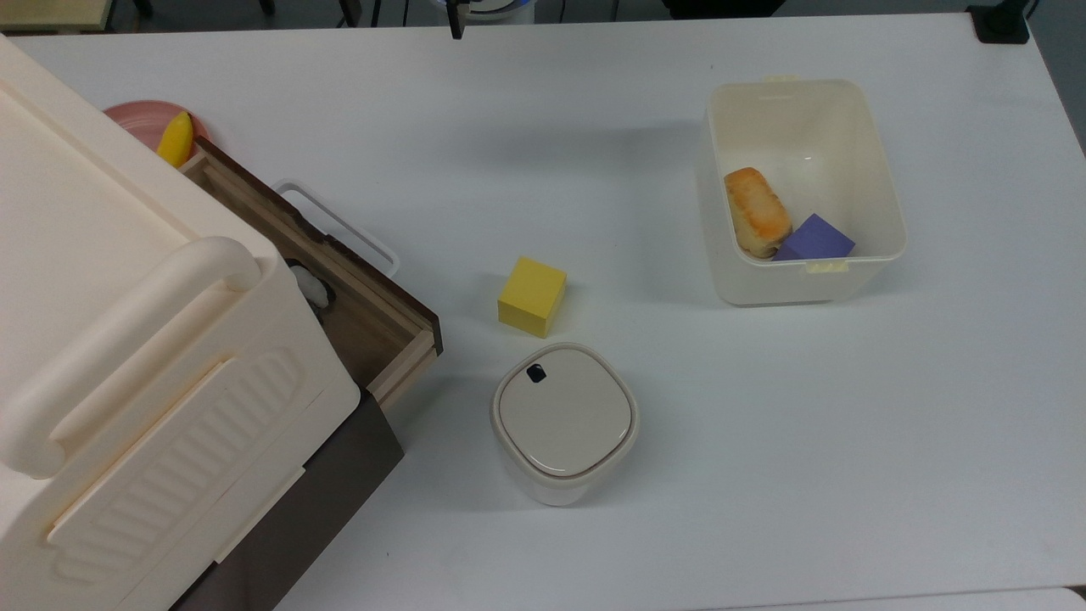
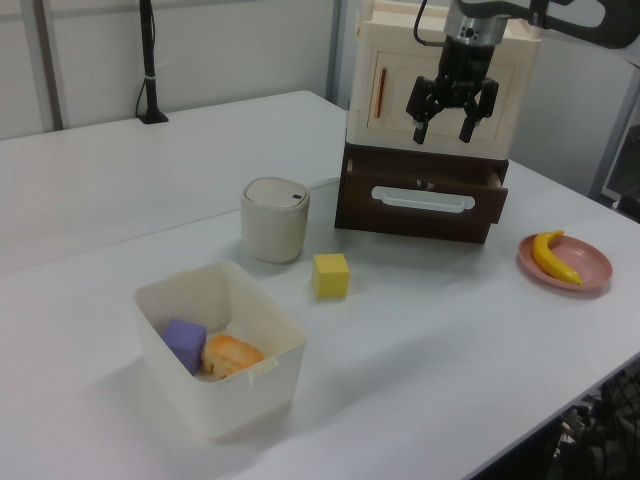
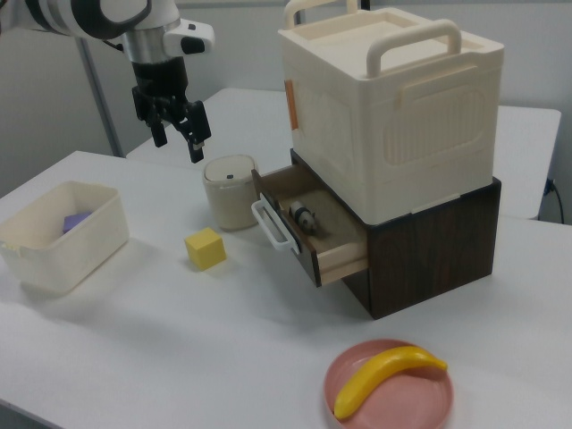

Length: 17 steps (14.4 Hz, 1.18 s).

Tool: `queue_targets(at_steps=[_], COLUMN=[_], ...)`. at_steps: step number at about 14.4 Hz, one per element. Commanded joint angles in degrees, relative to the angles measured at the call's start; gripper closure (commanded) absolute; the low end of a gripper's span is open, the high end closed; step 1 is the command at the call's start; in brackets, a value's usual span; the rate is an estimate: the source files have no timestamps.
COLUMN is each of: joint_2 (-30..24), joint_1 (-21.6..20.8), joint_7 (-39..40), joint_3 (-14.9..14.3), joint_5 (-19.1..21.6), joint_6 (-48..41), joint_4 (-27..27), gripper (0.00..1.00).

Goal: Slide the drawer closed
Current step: 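Move the open gripper down toward the brown drawer's front panel, then lower the gripper against the drawer front beside the white handle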

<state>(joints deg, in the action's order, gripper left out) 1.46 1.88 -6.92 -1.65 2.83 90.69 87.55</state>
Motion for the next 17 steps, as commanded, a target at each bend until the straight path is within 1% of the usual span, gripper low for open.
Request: queue_targets(at_steps=[1,5,6,7,8,9,12,13,14,17], joint_2=[0.3,0.38,0.38,0.56,1.26,2.22,4.42,5.47,7.13,10.74], joint_1=[-0.21,-0.21,-0.21,-0.21,-0.3,-0.3,-0.3,-0.39,-0.56,-1.27], joint_7=[1.12,0.94,0.94,0.94,0.85,0.77,0.5,0.07,-1.16,-9.49], joint_3=[-0.02,-0.02,-0.02,-0.02,-0.02,0.07,0.07,0.07,0.07,-0.1], joint_5=[1.12,0.86,0.86,0.86,1.12,1.21,1.47,1.56,1.56,1.39], joint_6=[-1.84,-1.84,-1.84,-1.49,-1.05,-0.52,0.54,0.71,1.15,3.87], joint_4=[-1.07,-0.98,-0.98,-0.89,-0.89,-0.98,-0.8,-0.02,0.16,0.95], gripper=[0.0,0.0,0.18,0.72,0.97,0.98,0.98,0.97,0.97,0.94])
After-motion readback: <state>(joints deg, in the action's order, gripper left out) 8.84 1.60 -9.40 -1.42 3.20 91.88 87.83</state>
